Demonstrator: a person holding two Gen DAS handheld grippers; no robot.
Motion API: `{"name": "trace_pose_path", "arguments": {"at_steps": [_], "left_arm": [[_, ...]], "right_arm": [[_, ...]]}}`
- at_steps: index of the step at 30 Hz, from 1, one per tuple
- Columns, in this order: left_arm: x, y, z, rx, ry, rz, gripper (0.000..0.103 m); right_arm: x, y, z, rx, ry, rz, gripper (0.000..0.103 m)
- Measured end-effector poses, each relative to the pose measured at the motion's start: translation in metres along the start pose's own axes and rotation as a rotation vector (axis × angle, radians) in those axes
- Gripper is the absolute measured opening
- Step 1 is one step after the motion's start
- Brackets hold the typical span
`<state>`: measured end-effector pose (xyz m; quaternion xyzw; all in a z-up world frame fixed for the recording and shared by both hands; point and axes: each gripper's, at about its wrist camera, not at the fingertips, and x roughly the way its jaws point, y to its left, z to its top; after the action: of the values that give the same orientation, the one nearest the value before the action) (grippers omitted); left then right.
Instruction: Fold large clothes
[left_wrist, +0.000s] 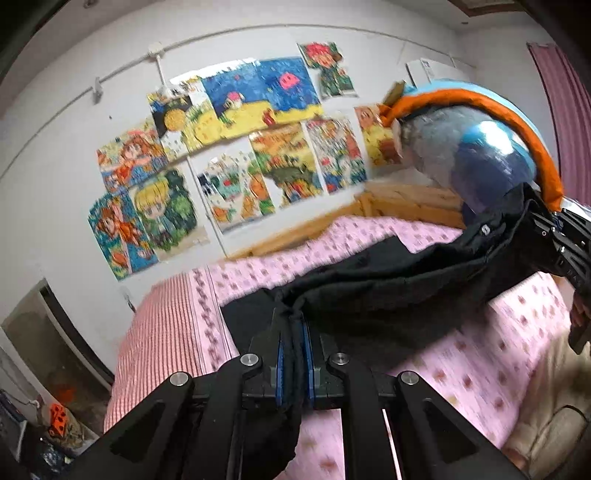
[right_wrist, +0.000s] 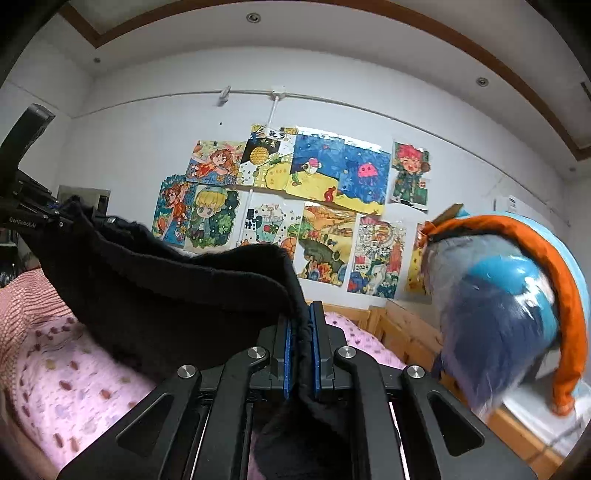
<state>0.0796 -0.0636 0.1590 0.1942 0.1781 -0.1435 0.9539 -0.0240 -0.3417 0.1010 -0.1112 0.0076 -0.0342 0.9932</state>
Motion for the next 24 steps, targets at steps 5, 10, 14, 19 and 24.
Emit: {"name": "trace_pose_path", "arguments": {"at_steps": [5,10,14,19,24], "left_arm": [[0.056,0.017,0.029,-0.025,-0.058,0.089,0.009],[0.112,0.027,0.049,-0.039,-0.048,0.169,0.009],[0.163,0.035,0.061,-0.042,-0.006,0.213,0.009],[0.228,0.053,0.067,-0.128,0.082,0.177,0.009],[0.295,0.06,0.063,-0.107,0.163,0.188,0.009]], "right_arm": [[0.08,-0.02,0.032,0.054,0.014,0.057,0.008],[0.163,-0.023,0.043,0.057,0.055,0.084,0.008],[0.224,-0.013,0.045,-0.003,0.088,0.075,0.008],[0.294,-0.001,0.038,-0.027,0.154,0.074,0.008],[0.367,0.011,0.022,-0.021,0.247,0.086,0.007]]}}
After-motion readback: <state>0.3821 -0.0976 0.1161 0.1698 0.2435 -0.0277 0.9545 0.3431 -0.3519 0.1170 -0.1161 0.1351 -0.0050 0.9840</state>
